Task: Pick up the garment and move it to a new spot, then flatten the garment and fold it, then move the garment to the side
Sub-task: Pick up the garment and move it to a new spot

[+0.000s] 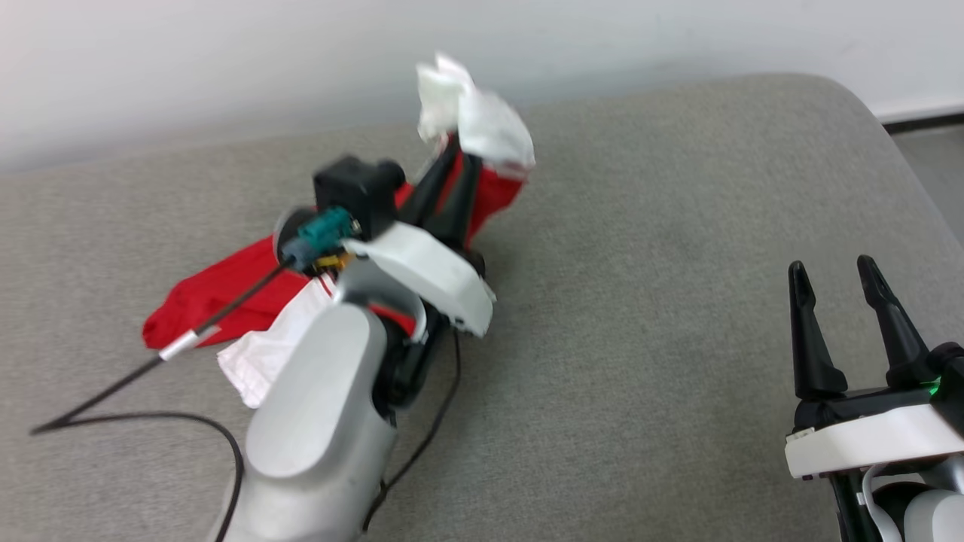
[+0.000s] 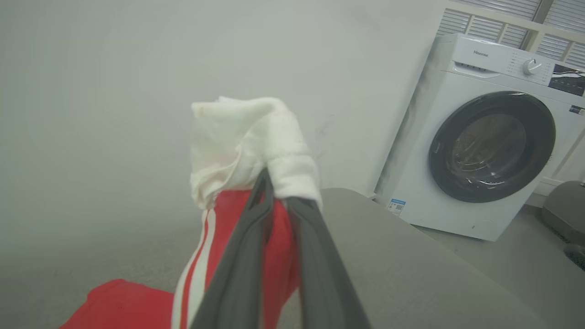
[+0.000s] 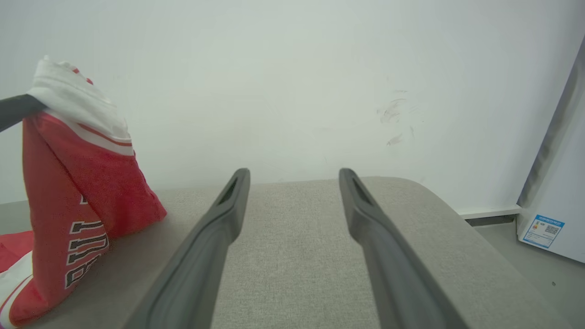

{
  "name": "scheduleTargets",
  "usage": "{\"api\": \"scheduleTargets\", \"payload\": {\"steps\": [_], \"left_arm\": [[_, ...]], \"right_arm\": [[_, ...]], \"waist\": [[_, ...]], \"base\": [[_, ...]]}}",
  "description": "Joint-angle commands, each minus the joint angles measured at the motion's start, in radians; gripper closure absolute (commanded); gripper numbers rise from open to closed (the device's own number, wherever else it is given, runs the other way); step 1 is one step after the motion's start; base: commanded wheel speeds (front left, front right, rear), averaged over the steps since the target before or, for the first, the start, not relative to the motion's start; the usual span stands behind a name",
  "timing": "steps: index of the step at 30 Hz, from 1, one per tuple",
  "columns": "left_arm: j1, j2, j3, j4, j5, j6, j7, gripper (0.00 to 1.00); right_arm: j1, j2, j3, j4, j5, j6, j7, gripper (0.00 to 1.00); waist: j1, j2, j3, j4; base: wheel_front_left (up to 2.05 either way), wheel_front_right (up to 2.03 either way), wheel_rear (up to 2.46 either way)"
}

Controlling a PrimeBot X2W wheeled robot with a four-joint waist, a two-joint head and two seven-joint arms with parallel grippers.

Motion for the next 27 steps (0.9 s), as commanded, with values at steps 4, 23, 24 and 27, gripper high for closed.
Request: {"api": "scheduleTargets", "payload": {"steps": [4, 23, 24, 27], "left_arm": [[0.056, 0.0, -0.048, 0.043, 0.003, 0.015, -0.003, 1.0], [0.155, -0.005, -0.306, 0.116, -0.027, -0.033, -0.16, 0.0], [0.154, -0.005, -0.307, 0.104, -0.032, -0.022, -0.173, 0.0], [0.169, -0.005, -0.282, 0.077, -0.033, 0.023, -0.195, 0.0]], "right_arm": [[-0.006, 0.002, 0.006, 0.007, 0.017, 0.0, -0.015, 0.0], [-0.013, 0.002, -0.011, 0.066, 0.012, 0.0, -0.035, 0.0], [-0.005, 0.002, -0.017, 0.066, 0.01, 0.0, -0.034, 0.0], [0.016, 0.002, -0.025, 0.059, 0.004, 0.0, -0.02, 0.0]], "waist": [[0.0001, 0.0, 0.057, -0.038], [0.0001, 0.0, 0.032, 0.063], [0.0001, 0.0, 0.019, 0.077], [0.0001, 0.0, -0.014, 0.111]], "base": [[0.0, 0.0, 0.0], [0.0, 0.0, 0.0], [0.0, 0.0, 0.0], [0.0, 0.0, 0.0]]}}
